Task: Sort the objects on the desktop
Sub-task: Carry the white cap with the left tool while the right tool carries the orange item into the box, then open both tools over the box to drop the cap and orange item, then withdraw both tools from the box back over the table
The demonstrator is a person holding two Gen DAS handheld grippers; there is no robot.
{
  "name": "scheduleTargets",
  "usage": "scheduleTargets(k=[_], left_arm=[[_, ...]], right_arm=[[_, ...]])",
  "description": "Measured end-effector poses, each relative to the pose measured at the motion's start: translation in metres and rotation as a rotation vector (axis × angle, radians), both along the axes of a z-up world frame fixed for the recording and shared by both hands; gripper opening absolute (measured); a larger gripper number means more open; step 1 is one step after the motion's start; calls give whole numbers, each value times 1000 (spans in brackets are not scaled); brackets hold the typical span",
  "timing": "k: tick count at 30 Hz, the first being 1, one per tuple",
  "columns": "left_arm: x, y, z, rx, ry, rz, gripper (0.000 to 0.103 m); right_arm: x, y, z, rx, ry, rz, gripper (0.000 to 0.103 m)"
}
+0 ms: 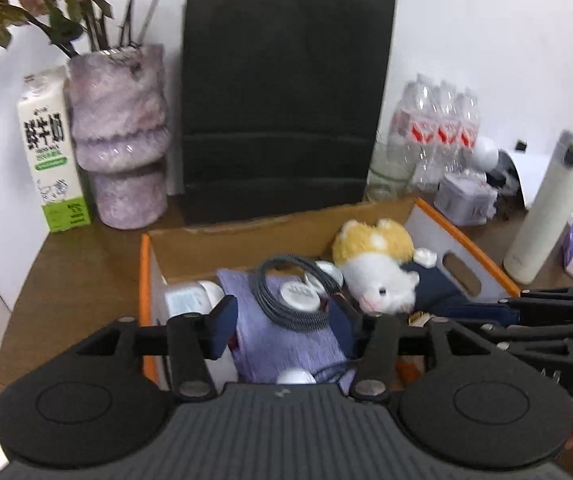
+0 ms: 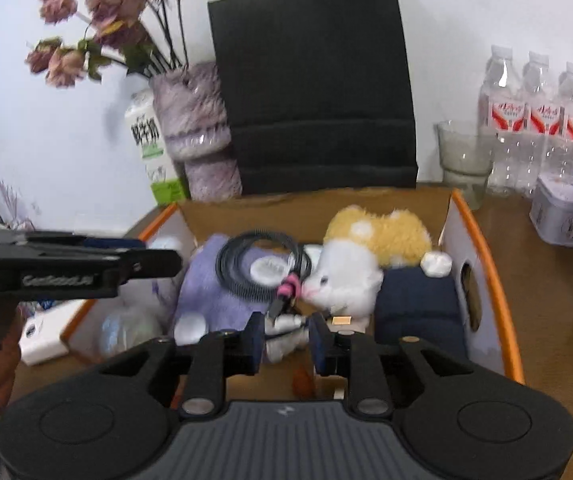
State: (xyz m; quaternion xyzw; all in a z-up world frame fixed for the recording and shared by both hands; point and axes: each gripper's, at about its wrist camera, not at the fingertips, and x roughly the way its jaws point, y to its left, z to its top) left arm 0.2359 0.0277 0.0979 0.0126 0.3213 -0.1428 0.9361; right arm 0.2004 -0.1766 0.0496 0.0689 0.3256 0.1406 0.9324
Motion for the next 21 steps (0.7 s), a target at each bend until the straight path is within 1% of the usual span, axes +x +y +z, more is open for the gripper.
scheduleTargets(k=[2, 3, 4, 5, 8, 9, 10, 11, 13, 15, 19, 21], left_arm=[[-2, 6, 15, 0, -7, 15, 64], [-3, 7, 23, 2, -10, 24, 73], [-7, 10, 33, 7, -10, 32, 81], [-11, 13, 41, 8, -10, 37, 84], [-28, 24, 65, -1, -16, 41, 90], [-33, 27, 69, -3, -17, 48, 98], [-41, 30, 73, -8, -20, 67, 103], [-47, 33, 75, -13, -26, 90, 103], [-65, 37, 72, -10, -25, 149, 103], [-86, 35, 61, 1, -20, 190, 103], [-150, 25, 24, -50, -58, 207, 103], [-178, 15, 6, -58, -76, 207, 103]], right_arm=[[3, -2, 14, -15, -12, -6, 29], [4, -2, 22, -30, -17, -12, 31], [5, -3, 29, -47, -21, -17, 38], [7, -4, 37, -68, -20, -20, 45], [4, -6, 52, -126, -8, -48, 55], [0, -7, 54, -135, -10, -53, 57], [-6, -8, 56, -141, -12, -58, 64], [-12, -9, 56, -141, -14, -64, 72], [-30, -9, 55, -133, -21, -69, 79], [-49, -8, 50, -131, -30, -68, 82], [-102, -2, 34, -169, -78, -86, 86], [-131, 0, 23, -184, -103, -96, 87]])
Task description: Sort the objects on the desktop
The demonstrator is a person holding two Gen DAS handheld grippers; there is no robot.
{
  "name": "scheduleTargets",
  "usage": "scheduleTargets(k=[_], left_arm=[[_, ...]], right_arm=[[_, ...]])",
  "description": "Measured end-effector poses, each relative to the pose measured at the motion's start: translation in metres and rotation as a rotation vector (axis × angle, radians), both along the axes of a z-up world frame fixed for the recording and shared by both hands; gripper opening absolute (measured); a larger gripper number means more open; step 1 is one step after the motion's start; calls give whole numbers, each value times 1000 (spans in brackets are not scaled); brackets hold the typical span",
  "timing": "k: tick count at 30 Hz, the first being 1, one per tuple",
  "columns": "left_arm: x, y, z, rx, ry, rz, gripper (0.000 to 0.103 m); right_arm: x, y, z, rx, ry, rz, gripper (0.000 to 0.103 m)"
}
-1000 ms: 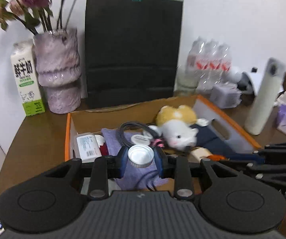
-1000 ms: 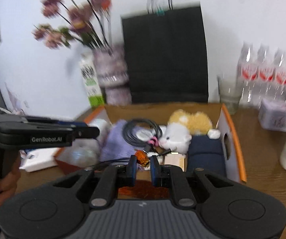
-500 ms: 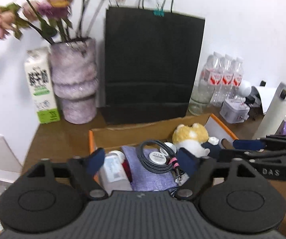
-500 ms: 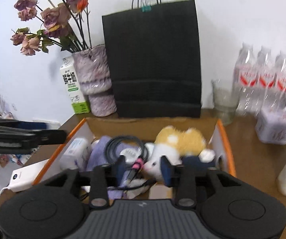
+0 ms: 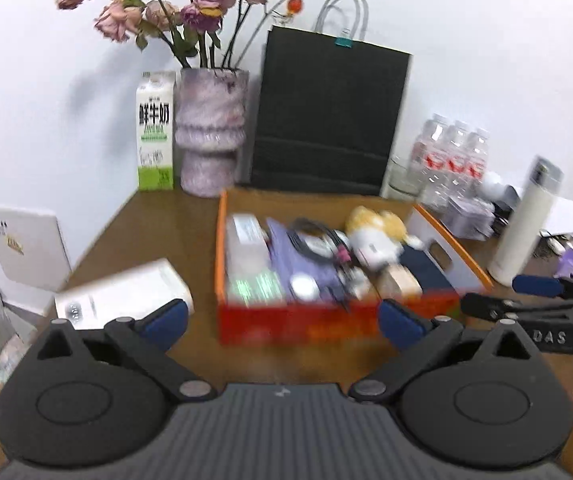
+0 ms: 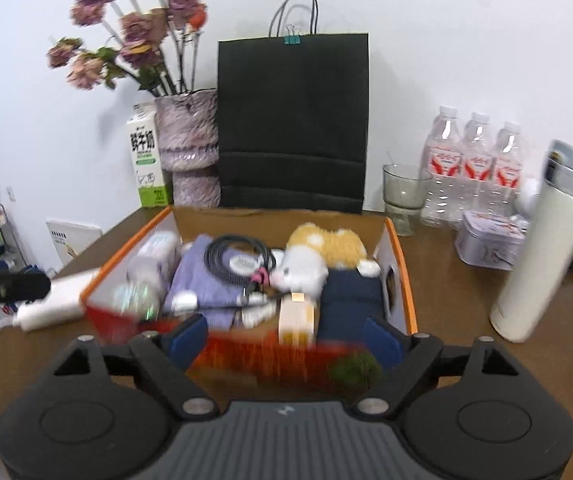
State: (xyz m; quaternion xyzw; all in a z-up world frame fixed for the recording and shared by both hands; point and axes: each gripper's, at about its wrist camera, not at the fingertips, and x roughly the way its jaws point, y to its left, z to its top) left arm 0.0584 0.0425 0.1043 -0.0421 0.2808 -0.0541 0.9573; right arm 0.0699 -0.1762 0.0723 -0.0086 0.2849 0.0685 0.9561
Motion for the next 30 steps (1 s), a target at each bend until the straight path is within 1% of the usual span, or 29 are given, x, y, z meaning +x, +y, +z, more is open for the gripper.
scheduleTargets(k=[4, 7, 11, 14, 16, 20, 23, 26, 28, 30], left_arm=[[-52, -21, -31, 19, -17, -9, 103], [-83, -25, -48, 8, -15, 26, 103], [-116, -22, -67, -3, 25, 42, 103], [-138, -21, -77, 24, 42, 10, 103], [-148, -20, -81, 37, 35, 17, 103], [-146, -22, -83, 36, 22, -15, 103], [-135, -22, -88, 46, 48, -23, 103], [-115, -20, -93, 50, 102, -2, 103], [-103, -18, -96, 58, 112, 36, 103], [-92, -17, -98, 74, 118, 49, 103]], right_arm=[[-51, 3, -23, -5, -3, -9, 87], [-92, 4, -37, 15, -15, -35, 87], [-138, -1, -55, 48, 7, -64, 88], [-164, 0, -63, 32, 15, -81, 88], [-175, 3, -65, 15, 14, -84, 88], [-173, 15, -69, 12, 33, -63, 89], [-165, 23, -76, 3, 54, -59, 90], [-148, 27, -85, -15, 103, -65, 90], [-137, 29, -88, -22, 109, -68, 90], [-126, 31, -90, -27, 105, -69, 90]])
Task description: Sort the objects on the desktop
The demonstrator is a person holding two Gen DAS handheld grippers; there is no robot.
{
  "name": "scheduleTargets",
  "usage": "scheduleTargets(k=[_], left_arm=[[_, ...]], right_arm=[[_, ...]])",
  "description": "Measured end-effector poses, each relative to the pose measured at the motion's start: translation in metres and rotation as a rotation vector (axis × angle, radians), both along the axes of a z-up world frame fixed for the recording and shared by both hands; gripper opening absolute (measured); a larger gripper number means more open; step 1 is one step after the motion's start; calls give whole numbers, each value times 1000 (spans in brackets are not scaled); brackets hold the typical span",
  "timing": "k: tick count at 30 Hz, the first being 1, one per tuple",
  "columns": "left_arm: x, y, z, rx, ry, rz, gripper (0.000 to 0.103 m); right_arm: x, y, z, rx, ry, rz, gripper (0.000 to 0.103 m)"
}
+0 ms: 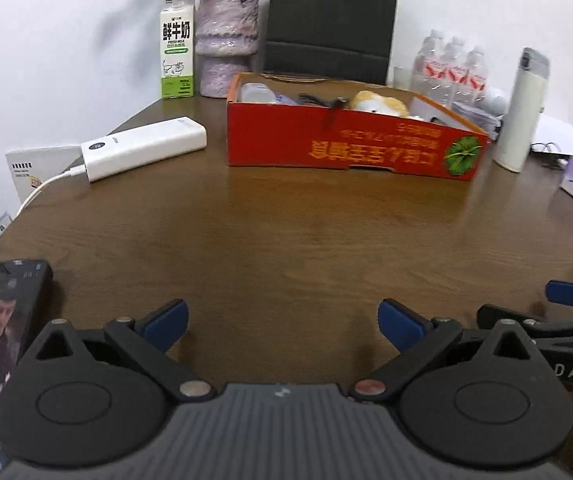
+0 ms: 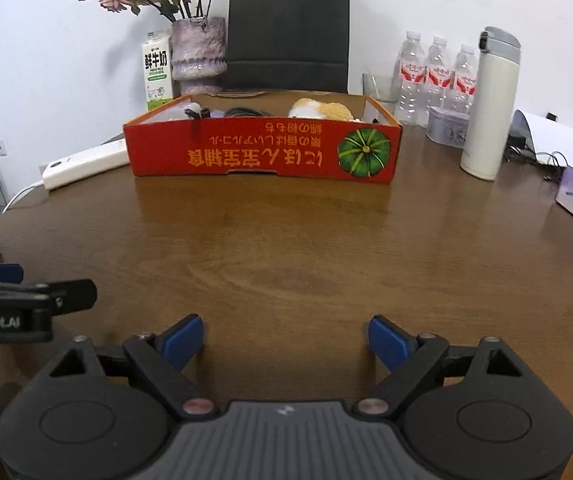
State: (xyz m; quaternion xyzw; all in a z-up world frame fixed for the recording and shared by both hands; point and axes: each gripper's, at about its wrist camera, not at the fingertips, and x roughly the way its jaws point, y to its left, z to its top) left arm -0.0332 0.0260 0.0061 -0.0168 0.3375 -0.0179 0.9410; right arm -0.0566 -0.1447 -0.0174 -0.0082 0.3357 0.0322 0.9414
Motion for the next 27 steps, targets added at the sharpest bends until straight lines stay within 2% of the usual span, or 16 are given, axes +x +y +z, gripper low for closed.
scheduleTargets(k=[3, 5, 9, 12, 27], left_arm=[[16, -2, -4, 33, 27, -12, 103], [22, -5, -5, 69, 22, -23, 103], [34, -5, -7, 55, 18, -12, 103], [37, -6, -8, 54, 10, -11, 103], [39, -6, -7, 55, 11, -8, 103]], right_arm=[[17, 2, -2, -10, 4, -4, 90], [26, 2, -4, -9, 6, -3, 97], [39, 3, -6, -17, 3, -7, 103], [48, -4, -7, 15, 17, -14, 103], [52, -4, -7, 13, 19, -19, 103]])
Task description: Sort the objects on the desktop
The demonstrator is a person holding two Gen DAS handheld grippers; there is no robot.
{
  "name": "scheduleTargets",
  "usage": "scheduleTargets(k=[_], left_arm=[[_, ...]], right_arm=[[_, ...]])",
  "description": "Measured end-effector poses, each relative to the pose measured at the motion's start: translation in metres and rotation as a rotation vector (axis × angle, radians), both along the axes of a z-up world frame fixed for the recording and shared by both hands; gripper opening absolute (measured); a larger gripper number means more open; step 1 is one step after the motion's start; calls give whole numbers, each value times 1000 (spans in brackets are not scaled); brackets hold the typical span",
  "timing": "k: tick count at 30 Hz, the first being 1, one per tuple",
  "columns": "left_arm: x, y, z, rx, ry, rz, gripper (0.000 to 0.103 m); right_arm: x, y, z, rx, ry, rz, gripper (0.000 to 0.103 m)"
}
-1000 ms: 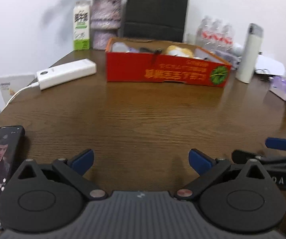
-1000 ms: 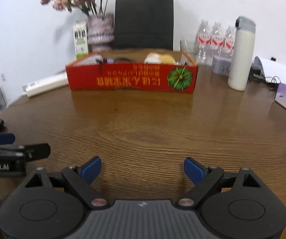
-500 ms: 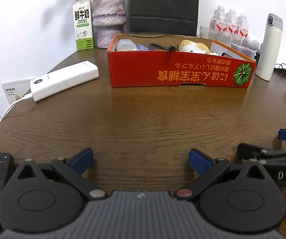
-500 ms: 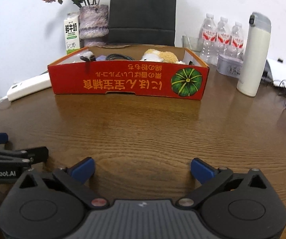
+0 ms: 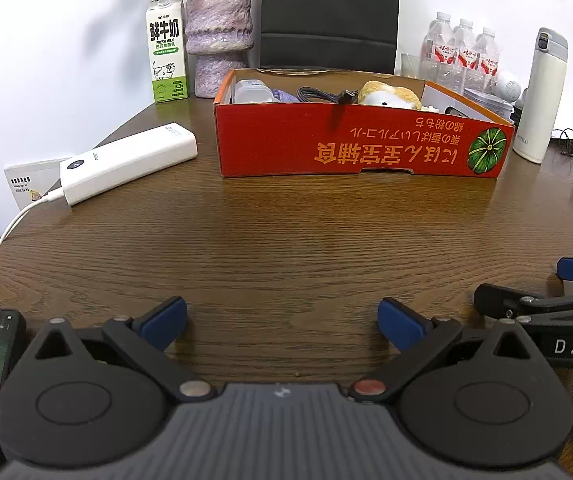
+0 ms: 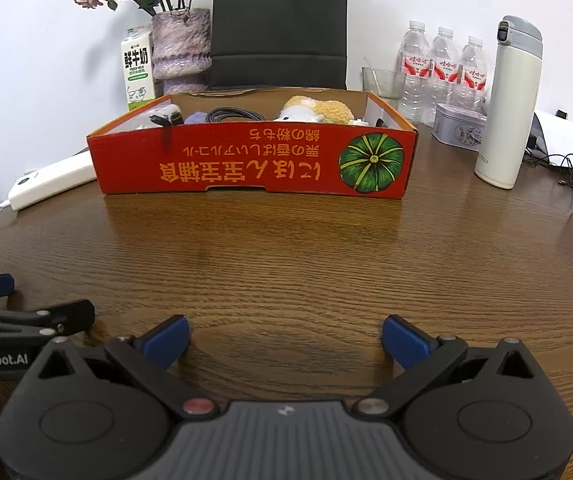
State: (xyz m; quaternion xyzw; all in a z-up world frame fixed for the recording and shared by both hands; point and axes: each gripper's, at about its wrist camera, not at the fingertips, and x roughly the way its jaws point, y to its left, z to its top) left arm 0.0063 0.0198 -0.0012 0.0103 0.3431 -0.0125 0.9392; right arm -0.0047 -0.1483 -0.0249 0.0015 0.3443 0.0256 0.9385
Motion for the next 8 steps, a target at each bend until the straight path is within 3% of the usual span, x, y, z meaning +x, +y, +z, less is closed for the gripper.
scheduleTargets(k=[8], left_arm=[[0, 0, 0, 0, 0, 0, 103]], right_arm=[[0, 0, 0, 0, 0, 0, 103]])
